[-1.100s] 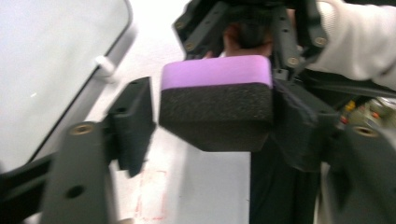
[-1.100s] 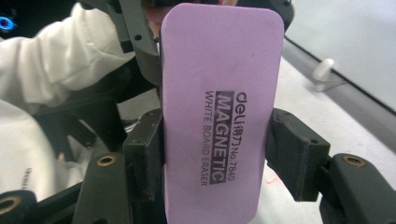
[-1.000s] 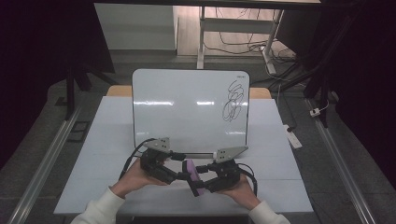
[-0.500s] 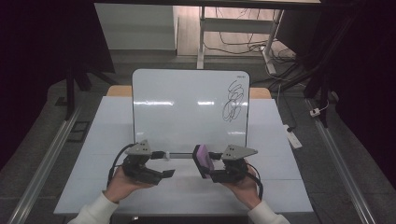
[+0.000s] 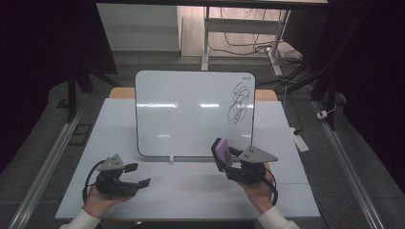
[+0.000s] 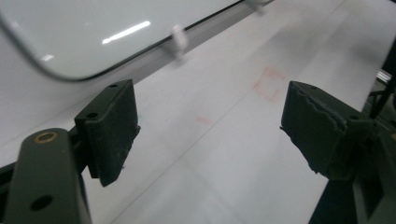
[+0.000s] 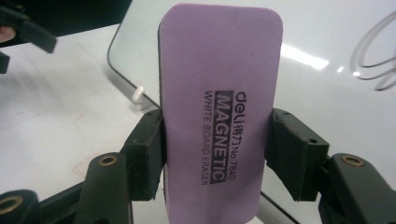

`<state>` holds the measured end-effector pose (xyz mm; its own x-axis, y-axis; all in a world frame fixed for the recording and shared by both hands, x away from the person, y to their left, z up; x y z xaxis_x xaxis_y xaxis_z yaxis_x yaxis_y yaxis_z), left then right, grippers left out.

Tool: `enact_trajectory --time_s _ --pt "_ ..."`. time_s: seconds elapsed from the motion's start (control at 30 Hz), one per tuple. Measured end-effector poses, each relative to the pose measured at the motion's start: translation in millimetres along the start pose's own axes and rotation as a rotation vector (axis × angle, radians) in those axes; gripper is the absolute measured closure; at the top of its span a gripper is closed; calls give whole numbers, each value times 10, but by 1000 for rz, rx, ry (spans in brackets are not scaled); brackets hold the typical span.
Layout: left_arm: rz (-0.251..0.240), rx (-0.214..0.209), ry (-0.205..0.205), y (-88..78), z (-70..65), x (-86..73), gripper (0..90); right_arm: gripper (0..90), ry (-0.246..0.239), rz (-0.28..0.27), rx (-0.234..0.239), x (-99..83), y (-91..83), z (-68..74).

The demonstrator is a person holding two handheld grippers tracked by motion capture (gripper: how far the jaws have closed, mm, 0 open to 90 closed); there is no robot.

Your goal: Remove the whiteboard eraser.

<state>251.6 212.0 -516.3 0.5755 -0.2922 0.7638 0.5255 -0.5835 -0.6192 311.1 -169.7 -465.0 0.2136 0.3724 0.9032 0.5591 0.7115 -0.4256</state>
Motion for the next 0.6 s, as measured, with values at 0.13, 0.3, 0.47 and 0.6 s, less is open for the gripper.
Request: enact_trajectory --time_s 0.13,0.3,0.47,0.6 --pt "-12 23 -25 -33 72 -30 195 405 2 -11 -32 3 -63 -61" --pt "-26 82 -72 -70 195 -81 195 405 5 -22 -59 8 -116 -125" --pt "-14 143 -91 -54 269 -120 195 405 5 -22 -95 4 -138 -184" --pt "-10 147 -88 -29 280 -130 195 405 8 -26 -111 1 -148 -220"
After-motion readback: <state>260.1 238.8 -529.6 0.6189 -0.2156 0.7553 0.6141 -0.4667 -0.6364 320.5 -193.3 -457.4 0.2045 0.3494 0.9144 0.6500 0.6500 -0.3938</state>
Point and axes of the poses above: each handheld gripper's, and its own axes: y roughly forward along the jaws, x roughly out of its top, z roughly to its left, the point moved 3 cm from there along y, roughly forward along the jaws, and after that the axes turned 4 degrees about x, right-handed, at the moved point
